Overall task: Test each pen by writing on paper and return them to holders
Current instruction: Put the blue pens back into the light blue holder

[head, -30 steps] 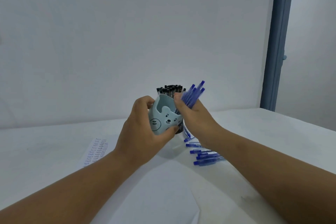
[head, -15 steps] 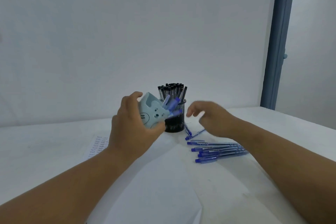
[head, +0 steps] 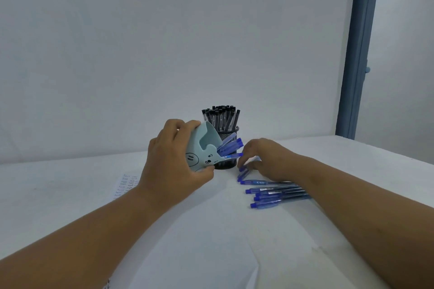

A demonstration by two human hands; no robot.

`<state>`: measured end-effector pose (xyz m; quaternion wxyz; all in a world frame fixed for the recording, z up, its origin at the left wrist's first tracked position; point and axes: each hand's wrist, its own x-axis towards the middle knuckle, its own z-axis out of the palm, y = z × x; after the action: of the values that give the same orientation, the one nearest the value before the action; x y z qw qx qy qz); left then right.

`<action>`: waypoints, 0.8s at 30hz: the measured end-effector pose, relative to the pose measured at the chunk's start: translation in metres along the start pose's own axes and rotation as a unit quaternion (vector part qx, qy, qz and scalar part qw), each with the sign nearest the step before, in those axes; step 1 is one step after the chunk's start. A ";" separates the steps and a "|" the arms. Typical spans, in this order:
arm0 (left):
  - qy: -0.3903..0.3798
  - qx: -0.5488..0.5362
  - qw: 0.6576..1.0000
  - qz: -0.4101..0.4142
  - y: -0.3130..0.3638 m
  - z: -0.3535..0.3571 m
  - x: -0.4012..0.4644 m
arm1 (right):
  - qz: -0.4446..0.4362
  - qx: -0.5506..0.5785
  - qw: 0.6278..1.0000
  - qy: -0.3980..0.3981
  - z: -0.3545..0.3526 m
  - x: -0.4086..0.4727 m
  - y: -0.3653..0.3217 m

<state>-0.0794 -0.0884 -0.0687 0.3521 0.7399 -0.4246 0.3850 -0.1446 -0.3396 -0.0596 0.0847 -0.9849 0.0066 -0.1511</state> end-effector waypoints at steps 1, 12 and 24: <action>-0.001 0.000 1.000 -0.006 -0.001 0.000 -0.001 | 0.002 0.009 1.000 0.009 -0.001 0.000 0.001; -0.019 0.010 1.000 -0.010 -0.003 0.001 -0.003 | 0.025 0.072 0.995 -0.065 -0.007 -0.011 0.003; -0.034 0.013 0.999 -0.022 -0.006 0.003 -0.006 | 0.036 0.066 0.994 -0.079 -0.016 -0.013 0.005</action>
<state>-0.0751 -0.0862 -0.0761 0.3360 0.7663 -0.4153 0.3571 -0.1613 -0.3467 -0.0490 0.1553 -0.9851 0.0251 -0.0697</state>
